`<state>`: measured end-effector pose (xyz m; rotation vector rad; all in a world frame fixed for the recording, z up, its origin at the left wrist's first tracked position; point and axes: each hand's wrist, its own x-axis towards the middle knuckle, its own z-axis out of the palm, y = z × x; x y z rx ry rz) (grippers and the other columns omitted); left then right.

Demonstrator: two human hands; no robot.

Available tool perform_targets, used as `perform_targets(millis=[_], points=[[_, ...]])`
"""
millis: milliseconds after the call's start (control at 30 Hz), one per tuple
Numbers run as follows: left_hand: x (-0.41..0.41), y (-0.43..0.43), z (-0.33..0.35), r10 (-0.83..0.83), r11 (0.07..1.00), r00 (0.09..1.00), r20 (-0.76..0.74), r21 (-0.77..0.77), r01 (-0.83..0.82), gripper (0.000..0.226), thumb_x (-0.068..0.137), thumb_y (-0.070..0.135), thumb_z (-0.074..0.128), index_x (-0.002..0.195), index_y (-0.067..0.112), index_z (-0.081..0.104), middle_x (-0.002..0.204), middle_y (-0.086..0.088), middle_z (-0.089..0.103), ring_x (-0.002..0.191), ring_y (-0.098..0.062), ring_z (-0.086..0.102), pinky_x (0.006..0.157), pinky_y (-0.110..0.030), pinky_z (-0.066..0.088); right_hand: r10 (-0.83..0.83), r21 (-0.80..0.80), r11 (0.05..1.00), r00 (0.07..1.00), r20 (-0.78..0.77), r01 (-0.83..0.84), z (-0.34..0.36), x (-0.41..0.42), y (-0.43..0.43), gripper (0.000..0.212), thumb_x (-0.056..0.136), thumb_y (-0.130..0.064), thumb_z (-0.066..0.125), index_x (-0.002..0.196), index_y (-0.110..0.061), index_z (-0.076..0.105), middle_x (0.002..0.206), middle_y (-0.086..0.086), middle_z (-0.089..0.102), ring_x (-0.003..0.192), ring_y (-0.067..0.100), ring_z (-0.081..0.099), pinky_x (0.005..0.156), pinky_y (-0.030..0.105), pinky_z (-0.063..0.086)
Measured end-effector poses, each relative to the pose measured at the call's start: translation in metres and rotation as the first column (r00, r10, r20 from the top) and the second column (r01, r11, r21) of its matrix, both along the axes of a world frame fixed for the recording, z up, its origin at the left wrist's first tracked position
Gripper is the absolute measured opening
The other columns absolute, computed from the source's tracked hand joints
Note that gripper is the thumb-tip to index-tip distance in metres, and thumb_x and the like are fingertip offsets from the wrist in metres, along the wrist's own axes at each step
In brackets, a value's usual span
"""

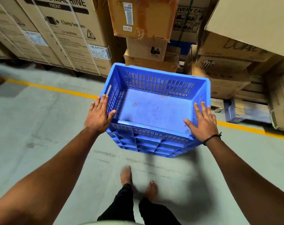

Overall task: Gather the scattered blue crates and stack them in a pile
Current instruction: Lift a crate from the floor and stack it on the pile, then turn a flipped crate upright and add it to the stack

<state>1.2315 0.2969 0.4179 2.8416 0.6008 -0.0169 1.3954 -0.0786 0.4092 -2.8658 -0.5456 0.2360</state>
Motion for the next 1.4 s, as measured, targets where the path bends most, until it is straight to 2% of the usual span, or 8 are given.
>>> perform_targets(millis=[267,400,567,800,967,1167,1300,1400], points=[[-0.062,-0.036,0.03,0.093,0.981,0.985,0.147,-0.183,-0.065,0.064,0.098,0.038,0.036,0.15,0.011,0.012,0.158,-0.007,0.015,0.147,-0.021,0.009,0.12,-0.038,0.007,0.131,0.131,0.983,0.991,-0.013,-0.129,0.027,-0.051,0.047,0.081,0.086,-0.064,0.043,0.15,-0.026,0.012,0.16,0.002,0.001,0.147,0.026,0.002,0.117,0.047,0.01],[-0.109,-0.042,0.031,0.147,0.97,0.981,0.123,-0.214,-0.118,0.066,0.097,0.039,0.037,0.15,0.011,0.009,0.158,-0.008,0.015,0.146,-0.022,0.011,0.12,-0.039,0.01,0.228,0.243,0.943,0.973,0.027,-0.228,0.038,-0.097,0.07,0.079,0.086,-0.062,0.045,0.15,-0.024,0.017,0.16,0.004,0.006,0.147,0.023,0.005,0.117,0.046,0.012],[-0.188,-0.045,0.038,0.176,0.965,0.973,0.148,-0.22,-0.141,0.068,0.096,0.039,0.039,0.15,0.01,0.008,0.158,-0.009,0.014,0.146,-0.022,0.011,0.12,-0.037,0.009,0.287,0.273,0.918,0.957,0.039,-0.287,0.043,-0.172,0.088,0.078,0.088,-0.058,0.049,0.15,-0.026,0.015,0.16,0.003,0.006,0.147,0.022,0.005,0.118,0.046,0.012],[-0.353,-0.036,0.049,0.295,0.945,0.941,0.165,-0.195,-0.262,0.07,0.097,0.039,0.038,0.15,0.01,0.005,0.158,-0.008,0.012,0.147,-0.019,0.008,0.119,-0.033,0.004,0.388,0.29,0.877,0.921,0.041,-0.383,0.046,-0.299,0.114,0.079,0.087,-0.06,0.048,0.15,-0.027,0.014,0.16,0.002,0.005,0.147,0.02,0.007,0.118,0.047,0.013],[-0.448,-0.053,0.058,0.424,0.899,0.891,0.159,-0.193,-0.393,0.07,0.097,0.041,0.037,0.15,0.011,0.003,0.159,-0.008,0.011,0.147,-0.018,0.006,0.119,-0.032,0.003,0.522,0.267,0.818,0.853,0.026,-0.509,0.051,-0.372,0.123,0.079,0.088,-0.059,0.048,0.15,-0.029,0.011,0.16,-0.001,0.001,0.147,0.019,0.006,0.117,0.046,0.012],[-0.548,-0.088,0.065,0.599,0.8,0.784,0.163,-0.164,-0.577,0.07,0.097,0.04,0.039,0.15,0.011,0.005,0.158,-0.009,0.014,0.147,-0.019,0.007,0.119,-0.034,0.005,0.626,0.235,0.759,0.779,-0.012,-0.607,0.049,-0.421,0.107,0.08,0.086,-0.062,0.045,0.15,-0.028,0.012,0.16,0.0,0.001,0.147,0.019,0.007,0.117,0.048,0.015],[-0.604,-0.126,0.068,0.671,0.741,0.719,0.179,-0.168,-0.65,0.07,0.096,0.039,0.042,0.15,0.009,0.008,0.158,-0.009,0.015,0.147,-0.021,0.008,0.119,-0.035,0.006,0.703,0.247,0.691,0.711,-0.014,-0.679,0.047,-0.454,0.095,0.084,0.082,-0.072,0.037,0.15,-0.03,0.012,0.16,0.002,0.005,0.146,0.021,0.011,0.116,0.049,0.019],[-0.646,-0.153,0.068,0.71,0.704,0.683,0.173,-0.144,-0.695,0.071,0.096,0.038,0.045,0.15,0.008,0.009,0.159,-0.008,0.012,0.147,-0.021,0.007,0.119,-0.036,0.006,0.751,0.24,0.648,0.659,-0.039,-0.723,0.047,-0.486,0.092,0.08,0.085,-0.066,0.042,0.15,-0.028,0.013,0.16,0.001,0.005,0.145,0.02,0.015,0.116,0.049,0.018]])
